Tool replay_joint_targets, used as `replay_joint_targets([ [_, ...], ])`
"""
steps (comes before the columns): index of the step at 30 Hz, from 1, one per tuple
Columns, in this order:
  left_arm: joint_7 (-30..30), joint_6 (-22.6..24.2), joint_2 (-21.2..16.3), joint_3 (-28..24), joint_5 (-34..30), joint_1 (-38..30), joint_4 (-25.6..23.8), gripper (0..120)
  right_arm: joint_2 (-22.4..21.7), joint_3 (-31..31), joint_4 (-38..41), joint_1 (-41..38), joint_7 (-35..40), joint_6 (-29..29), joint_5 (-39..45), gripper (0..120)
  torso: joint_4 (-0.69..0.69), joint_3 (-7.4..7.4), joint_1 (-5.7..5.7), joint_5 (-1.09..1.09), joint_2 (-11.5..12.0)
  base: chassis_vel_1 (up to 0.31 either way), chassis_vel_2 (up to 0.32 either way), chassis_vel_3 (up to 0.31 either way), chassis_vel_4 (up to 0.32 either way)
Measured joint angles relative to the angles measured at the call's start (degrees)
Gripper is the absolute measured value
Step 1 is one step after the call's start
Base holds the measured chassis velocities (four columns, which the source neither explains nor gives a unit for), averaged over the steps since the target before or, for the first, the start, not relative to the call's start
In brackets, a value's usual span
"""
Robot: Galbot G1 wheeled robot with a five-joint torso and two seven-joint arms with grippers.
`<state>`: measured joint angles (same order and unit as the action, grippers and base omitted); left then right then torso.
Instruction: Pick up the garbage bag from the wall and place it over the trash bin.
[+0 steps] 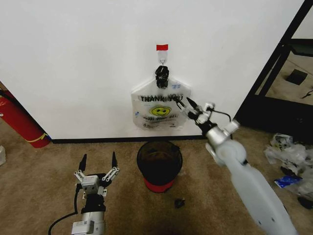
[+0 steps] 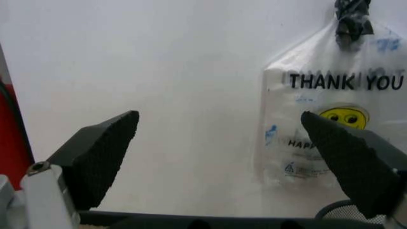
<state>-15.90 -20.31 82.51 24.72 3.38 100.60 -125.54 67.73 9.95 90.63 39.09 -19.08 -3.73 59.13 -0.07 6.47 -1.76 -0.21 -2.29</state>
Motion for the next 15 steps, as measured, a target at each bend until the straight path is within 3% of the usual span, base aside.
replay_joint_targets([
  [6, -0.02, -0.11, 0.88, -0.26, 0.23, 0.32, 0.04, 100, 4.15, -2.42, -5.83, -5.68, 0.41, -0.25, -0.56, 100, 0.05, 0.0, 0.0, -0.01, 0.0, 0.0, 0.0, 0.0, 0.0],
  [15, -0.06, -0.41, 0.61, 0.09, 0.09, 0.0, 0.05, 100, 5.03, -3.42, -9.28, -8.16, 0.46, -0.52, -0.46, 100, 0.02, -0.01, 0.0, 0.0, 0.0, 0.0, 0.0, 0.0, 0.0],
])
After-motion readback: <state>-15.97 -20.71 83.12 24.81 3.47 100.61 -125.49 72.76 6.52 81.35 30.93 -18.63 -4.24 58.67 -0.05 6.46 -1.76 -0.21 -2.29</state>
